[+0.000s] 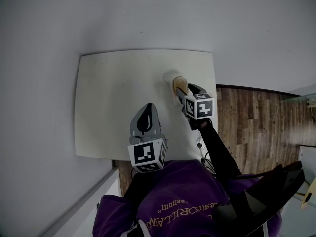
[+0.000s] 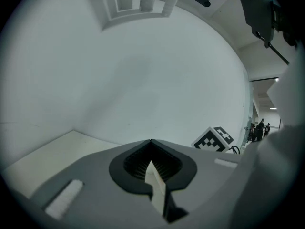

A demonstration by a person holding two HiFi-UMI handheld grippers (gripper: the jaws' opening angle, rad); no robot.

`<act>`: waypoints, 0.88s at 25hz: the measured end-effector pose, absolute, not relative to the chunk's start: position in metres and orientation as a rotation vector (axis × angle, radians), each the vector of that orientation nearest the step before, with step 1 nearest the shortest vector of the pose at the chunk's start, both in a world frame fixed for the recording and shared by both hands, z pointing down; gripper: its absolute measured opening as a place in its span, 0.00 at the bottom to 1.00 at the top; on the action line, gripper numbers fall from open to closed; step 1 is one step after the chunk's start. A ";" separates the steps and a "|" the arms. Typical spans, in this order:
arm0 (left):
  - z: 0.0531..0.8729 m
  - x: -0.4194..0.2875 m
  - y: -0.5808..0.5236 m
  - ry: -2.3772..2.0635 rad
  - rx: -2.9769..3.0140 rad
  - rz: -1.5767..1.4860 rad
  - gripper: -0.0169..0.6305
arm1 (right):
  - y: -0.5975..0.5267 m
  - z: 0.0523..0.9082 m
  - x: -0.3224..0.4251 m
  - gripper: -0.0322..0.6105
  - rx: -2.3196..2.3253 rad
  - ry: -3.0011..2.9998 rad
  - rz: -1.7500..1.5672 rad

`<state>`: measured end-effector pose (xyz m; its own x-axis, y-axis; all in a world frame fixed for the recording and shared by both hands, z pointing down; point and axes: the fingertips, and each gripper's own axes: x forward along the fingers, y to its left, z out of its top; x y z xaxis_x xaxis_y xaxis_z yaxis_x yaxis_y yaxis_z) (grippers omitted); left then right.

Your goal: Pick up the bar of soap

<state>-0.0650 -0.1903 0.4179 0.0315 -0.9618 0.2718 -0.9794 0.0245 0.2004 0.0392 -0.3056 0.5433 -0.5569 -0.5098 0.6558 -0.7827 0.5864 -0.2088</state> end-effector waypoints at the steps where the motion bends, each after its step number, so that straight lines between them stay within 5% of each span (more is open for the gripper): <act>1: 0.419 -0.069 -0.192 -1.977 1.980 0.071 0.04 | -0.309 0.549 0.038 0.41 1.025 -2.250 0.657; 22: 0.442 -0.113 -0.209 -2.005 1.868 0.047 0.04 | -0.335 0.601 0.025 0.48 1.031 -2.072 0.609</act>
<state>-0.1132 -0.2088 0.4421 -0.0287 -0.9511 0.3077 -0.9645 0.1072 0.2413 0.0254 -0.3348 0.6006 -0.4113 -0.4734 0.7789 -0.8194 0.5664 -0.0884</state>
